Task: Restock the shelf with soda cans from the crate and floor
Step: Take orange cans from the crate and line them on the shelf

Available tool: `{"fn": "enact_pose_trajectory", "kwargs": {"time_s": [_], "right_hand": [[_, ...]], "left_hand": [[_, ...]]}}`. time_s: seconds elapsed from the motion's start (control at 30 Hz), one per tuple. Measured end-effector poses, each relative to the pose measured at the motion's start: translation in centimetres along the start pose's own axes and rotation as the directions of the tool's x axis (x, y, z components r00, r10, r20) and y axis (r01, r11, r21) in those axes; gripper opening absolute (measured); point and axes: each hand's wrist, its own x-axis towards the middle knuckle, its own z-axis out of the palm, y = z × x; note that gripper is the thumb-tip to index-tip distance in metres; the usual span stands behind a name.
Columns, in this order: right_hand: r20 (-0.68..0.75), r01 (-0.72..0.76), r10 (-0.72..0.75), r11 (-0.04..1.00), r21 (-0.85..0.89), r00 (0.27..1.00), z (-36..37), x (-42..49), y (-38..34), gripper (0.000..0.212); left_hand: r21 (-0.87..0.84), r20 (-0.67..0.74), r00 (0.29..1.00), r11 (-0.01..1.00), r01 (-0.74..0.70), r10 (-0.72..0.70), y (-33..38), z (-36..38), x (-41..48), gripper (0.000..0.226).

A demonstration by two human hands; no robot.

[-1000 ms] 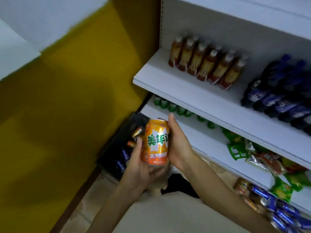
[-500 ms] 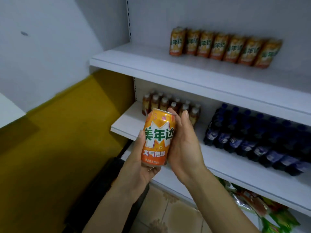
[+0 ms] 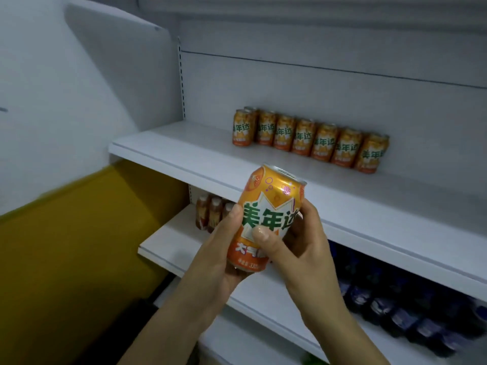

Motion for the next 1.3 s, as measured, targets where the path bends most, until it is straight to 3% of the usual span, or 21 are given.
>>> {"fn": "enact_pose_trajectory", "kwargs": {"time_s": [0.23,0.33,0.4,0.47,0.53,0.6,0.7,0.87,1.1,1.2,1.3], "right_hand": [[-0.064,-0.046,0.034,0.982,-0.183,0.997,-1.0,8.6,-0.5,0.066],[-0.165,-0.076,0.040,0.973,-0.216,0.985,-0.8,14.3,0.8,0.071],[-0.232,-0.085,0.024,0.963,-0.255,0.972,-0.8,18.7,1.9,0.074],[-0.293,-0.111,0.022,0.950,-0.291,0.956,-1.1,23.3,3.3,0.072],[-0.335,-0.165,0.052,0.933,-0.320,0.941,-1.6,27.8,5.2,0.069],[-0.379,-0.218,0.059,0.893,-0.393,0.924,-1.9,31.7,7.2,0.082],[-0.432,-0.279,0.041,0.818,-0.504,0.901,-2.1,35.7,9.7,0.099],[-0.471,-0.276,0.002,0.811,-0.515,0.882,-2.8,39.0,12.1,0.095],[-0.463,-0.208,-0.125,0.770,-0.603,0.877,-2.7,38.6,15.0,0.095],[-0.459,-0.222,-0.101,0.772,-0.596,0.883,-2.6,38.9,15.0,0.092],[-0.441,-0.243,-0.056,0.770,-0.590,0.896,-2.6,39.3,14.4,0.088]], "left_hand": [[0.121,0.063,0.997,0.992,0.030,-0.038,1.7,-1.9,8.4,0.048],[0.409,0.060,0.998,0.911,-0.045,0.023,2.5,-5.2,13.1,0.049],[0.746,0.082,0.997,0.663,-0.062,0.001,3.4,-8.4,16.3,0.056],[0.973,0.082,0.996,0.221,-0.070,-0.046,4.1,-11.4,19.4,0.069],[0.969,0.153,0.987,-0.187,-0.161,-0.055,4.9,-12.9,21.6,0.074],[0.898,0.254,0.961,-0.343,-0.275,-0.107,5.6,-13.7,23.0,0.079],[0.836,0.324,0.926,-0.400,-0.377,-0.195,6.5,-14.8,24.3,0.090],[0.746,0.364,0.879,-0.469,-0.473,-0.308,7.0,-15.5,24.9,0.089],[0.762,0.397,0.862,-0.410,-0.501,-0.315,6.6,-16.3,25.5,0.090],[0.787,0.430,0.855,-0.343,-0.513,-0.291,6.7,-16.7,26.0,0.098],[0.786,0.433,0.853,-0.341,-0.515,-0.291,6.8,-16.7,26.5,0.096]]}}
